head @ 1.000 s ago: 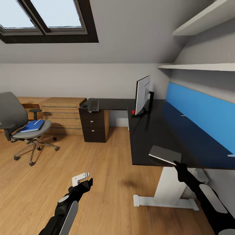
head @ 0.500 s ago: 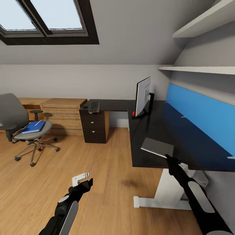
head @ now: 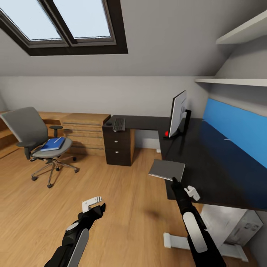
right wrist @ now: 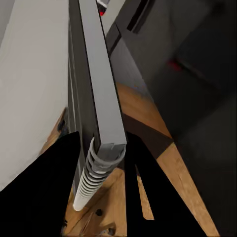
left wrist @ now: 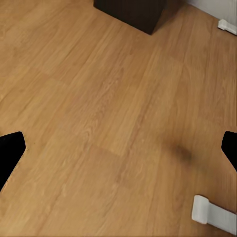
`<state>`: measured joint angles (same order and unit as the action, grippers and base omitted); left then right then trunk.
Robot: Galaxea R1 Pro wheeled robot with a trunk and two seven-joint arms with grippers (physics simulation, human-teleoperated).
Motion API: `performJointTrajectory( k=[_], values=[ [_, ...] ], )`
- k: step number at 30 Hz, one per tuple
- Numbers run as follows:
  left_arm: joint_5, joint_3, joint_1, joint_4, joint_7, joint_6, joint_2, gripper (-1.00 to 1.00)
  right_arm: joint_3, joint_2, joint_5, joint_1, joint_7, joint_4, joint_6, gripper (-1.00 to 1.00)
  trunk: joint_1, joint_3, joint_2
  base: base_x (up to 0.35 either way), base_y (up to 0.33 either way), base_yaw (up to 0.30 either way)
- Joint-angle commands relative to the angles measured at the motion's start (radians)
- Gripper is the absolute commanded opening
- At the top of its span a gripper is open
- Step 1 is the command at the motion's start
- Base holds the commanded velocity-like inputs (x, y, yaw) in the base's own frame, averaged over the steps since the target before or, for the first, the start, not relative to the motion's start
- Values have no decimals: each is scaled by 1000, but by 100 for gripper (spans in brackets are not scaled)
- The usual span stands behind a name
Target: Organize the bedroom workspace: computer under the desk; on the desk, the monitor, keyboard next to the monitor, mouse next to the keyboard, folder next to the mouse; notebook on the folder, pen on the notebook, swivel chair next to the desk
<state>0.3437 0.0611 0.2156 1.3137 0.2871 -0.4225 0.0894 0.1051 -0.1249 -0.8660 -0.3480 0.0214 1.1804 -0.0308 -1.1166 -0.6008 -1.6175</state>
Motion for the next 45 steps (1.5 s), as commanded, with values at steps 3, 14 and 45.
performJointTrajectory(
  k=[3, 14, 45],
  values=[
    [10, 2, 1, 1, 9, -2, 0, 100, -14, -24, 52, 17, 2, -8, -37, -100, 0, 2, 0, 236, 205, 155],
    [10, 2, 1, 1, 9, -2, 0, 100, -163, -39, 118, 39, -2, -26, -109, -100, 0, 4, 0, 239, 215, 33],
    [6, 4, 1, -17, 11, -3, 1, 100, -164, -36, 114, 40, -3, -50, -331, -100, 0, 4, 0, 267, 208, -84]
  ],
)
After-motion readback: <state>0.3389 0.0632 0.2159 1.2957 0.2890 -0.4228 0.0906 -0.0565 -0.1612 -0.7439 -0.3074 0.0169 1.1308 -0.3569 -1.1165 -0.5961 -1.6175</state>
